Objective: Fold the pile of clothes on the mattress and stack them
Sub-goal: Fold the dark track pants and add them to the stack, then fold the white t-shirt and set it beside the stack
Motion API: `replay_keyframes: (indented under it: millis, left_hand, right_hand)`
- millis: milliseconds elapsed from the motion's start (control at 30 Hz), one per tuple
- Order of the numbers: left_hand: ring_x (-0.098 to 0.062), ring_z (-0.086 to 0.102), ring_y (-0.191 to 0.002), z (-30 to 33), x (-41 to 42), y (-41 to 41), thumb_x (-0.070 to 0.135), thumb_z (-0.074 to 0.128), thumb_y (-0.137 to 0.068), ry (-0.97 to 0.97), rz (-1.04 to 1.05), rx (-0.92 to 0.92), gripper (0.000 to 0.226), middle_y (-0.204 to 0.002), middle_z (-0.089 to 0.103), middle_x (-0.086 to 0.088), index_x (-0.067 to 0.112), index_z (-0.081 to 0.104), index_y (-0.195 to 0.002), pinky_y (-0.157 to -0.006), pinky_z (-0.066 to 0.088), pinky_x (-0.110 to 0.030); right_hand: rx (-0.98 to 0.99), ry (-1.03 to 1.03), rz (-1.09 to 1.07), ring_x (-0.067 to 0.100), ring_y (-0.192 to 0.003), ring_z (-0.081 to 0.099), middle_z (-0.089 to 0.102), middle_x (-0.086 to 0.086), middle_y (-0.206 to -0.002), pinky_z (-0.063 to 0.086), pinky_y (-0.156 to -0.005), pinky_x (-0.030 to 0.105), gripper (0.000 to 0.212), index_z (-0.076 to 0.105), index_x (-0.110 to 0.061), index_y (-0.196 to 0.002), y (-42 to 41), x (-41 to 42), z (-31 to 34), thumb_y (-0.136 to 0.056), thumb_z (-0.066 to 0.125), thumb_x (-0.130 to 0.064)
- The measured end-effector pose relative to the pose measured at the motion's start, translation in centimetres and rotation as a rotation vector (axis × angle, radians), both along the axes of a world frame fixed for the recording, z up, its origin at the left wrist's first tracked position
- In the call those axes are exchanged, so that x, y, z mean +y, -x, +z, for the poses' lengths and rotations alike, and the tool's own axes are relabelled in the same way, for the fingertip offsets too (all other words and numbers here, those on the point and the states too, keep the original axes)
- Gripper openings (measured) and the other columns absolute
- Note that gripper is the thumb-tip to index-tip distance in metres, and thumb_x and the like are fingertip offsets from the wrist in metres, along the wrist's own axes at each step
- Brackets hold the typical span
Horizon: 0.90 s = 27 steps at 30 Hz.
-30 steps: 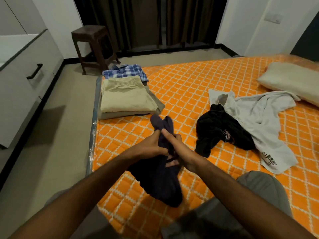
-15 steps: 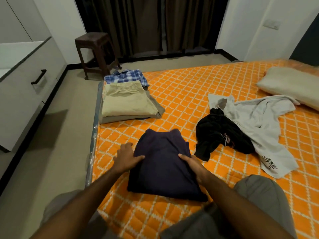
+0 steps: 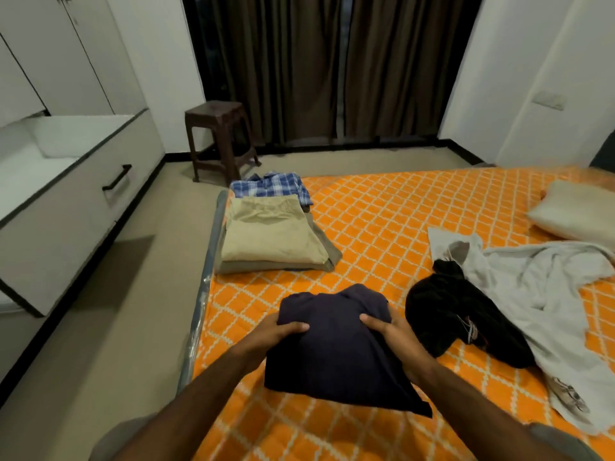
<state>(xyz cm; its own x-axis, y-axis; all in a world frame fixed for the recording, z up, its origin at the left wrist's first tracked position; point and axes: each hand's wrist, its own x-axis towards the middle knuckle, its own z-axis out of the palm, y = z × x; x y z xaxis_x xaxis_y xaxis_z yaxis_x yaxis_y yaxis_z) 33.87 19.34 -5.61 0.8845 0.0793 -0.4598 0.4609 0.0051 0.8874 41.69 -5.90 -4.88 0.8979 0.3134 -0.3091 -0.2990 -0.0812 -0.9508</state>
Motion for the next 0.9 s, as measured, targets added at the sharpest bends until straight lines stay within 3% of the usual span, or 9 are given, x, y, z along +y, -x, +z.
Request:
replay_keyframes:
  millis: [133, 233, 400, 533, 633, 700, 800, 900]
  left_hand:
    - [-0.015, 0.069, -0.109, 6.8, 3.9, -4.0, 0.044, 0.089, -0.066, 0.012, 0.116, -0.284, 0.074, -0.122, 0.072, 0.001, 0.018, 0.062, -0.129, -0.093, 0.054, -0.031]
    - [-0.02, 0.07, -0.109, 12.9, 8.2, -8.3, 0.055, 0.091, -0.053, -0.071, 0.227, -0.458, 0.092, -0.12, 0.072, -0.002, 0.016, 0.061, -0.131, -0.1, 0.053, -0.041]
    - [-0.015, 0.065, -0.112, 18.3, 16.0, -15.1, 0.045, 0.082, -0.075, -0.163, 0.287, -0.559, 0.078, -0.128, 0.065, 0.005, 0.023, 0.049, -0.143, -0.097, 0.052, -0.035]
    - [-0.016, 0.065, -0.106, 11.8, 19.5, -19.7, 0.039, 0.073, -0.089, -0.165, 0.354, -0.451, 0.051, -0.119, 0.067, 0.002, 0.02, 0.055, -0.133, -0.087, 0.05, -0.028]
    - [-0.025, 0.061, -0.121, 0.9, 20.9, -21.4, 0.054, 0.076, -0.078, -0.296, 0.404, -0.312, 0.073, -0.129, 0.065, -0.008, 0.014, 0.056, -0.135, -0.098, 0.045, -0.03]
    - [-0.026, 0.058, -0.124, -3.1, 20.4, -21.4, 0.052, 0.073, -0.084, -0.397, 0.459, -0.294, 0.067, -0.129, 0.062, -0.005, 0.012, 0.054, -0.134, -0.095, 0.043, -0.03]
    - [-0.018, 0.051, -0.126, -4.9, 20.8, -22.8, 0.038, 0.061, -0.098, -0.572, 0.529, -0.334, 0.051, -0.13, 0.056, 0.001, 0.008, 0.05, -0.138, -0.092, 0.036, -0.025]
    - [-0.029, 0.049, -0.134, -5.2, 21.4, -23.2, 0.043, 0.053, -0.101, -0.631, 0.483, -0.283, 0.056, -0.145, 0.054, -0.007, 0.015, 0.043, -0.147, -0.104, 0.037, -0.033]
  right_hand:
    - [-0.163, -0.077, 0.079, 0.017, -0.105, 0.071, 0.071, -0.002, -0.124, 0.055, -0.091, 0.036, 0.045, 0.06, -0.024, -0.132, -6.0, 4.5, 8.2, -0.09, 0.074, -0.016]
    - [-0.251, -0.147, 0.12, 0.019, -0.107, 0.071, 0.073, 0.001, -0.121, 0.055, -0.091, 0.032, 0.041, 0.061, -0.018, -0.13, -11.1, 9.2, 14.4, -0.091, 0.07, -0.011]
    - [-0.277, -0.218, 0.185, 0.022, -0.108, 0.071, 0.074, 0.002, -0.119, 0.056, -0.093, 0.037, 0.047, 0.06, -0.019, -0.132, -19.3, 16.3, 18.9, -0.088, 0.075, -0.02]
    - [-0.19, -0.085, 0.21, 0.023, -0.103, 0.073, 0.076, 0.006, -0.112, 0.057, -0.091, 0.035, 0.043, 0.065, -0.012, -0.128, -25.0, 21.3, 11.9, -0.09, 0.074, -0.027]
    - [-0.123, 0.115, 0.237, 0.017, -0.099, 0.072, 0.074, 0.007, -0.116, 0.058, -0.083, 0.028, 0.04, 0.067, -0.014, -0.125, -27.0, 23.1, -0.2, -0.089, 0.075, -0.03]
    - [-0.179, 0.149, 0.186, 0.011, -0.104, 0.07, 0.072, 0.0, -0.121, 0.055, -0.088, 0.027, 0.039, 0.064, -0.022, -0.126, -26.9, 23.2, -6.1, -0.09, 0.075, -0.03]
    - [-0.21, 0.185, 0.154, 0.009, -0.104, 0.07, 0.073, -0.008, -0.117, 0.055, -0.095, 0.037, 0.057, 0.062, -0.021, -0.129, -28.3, 23.7, -9.8, -0.084, 0.075, -0.054]
    - [-0.206, 0.22, 0.176, 0.012, -0.102, 0.071, 0.072, -0.006, -0.114, 0.056, -0.093, 0.046, 0.083, 0.062, -0.022, -0.124, -29.9, 23.6, -12.3, -0.067, 0.07, -0.082]
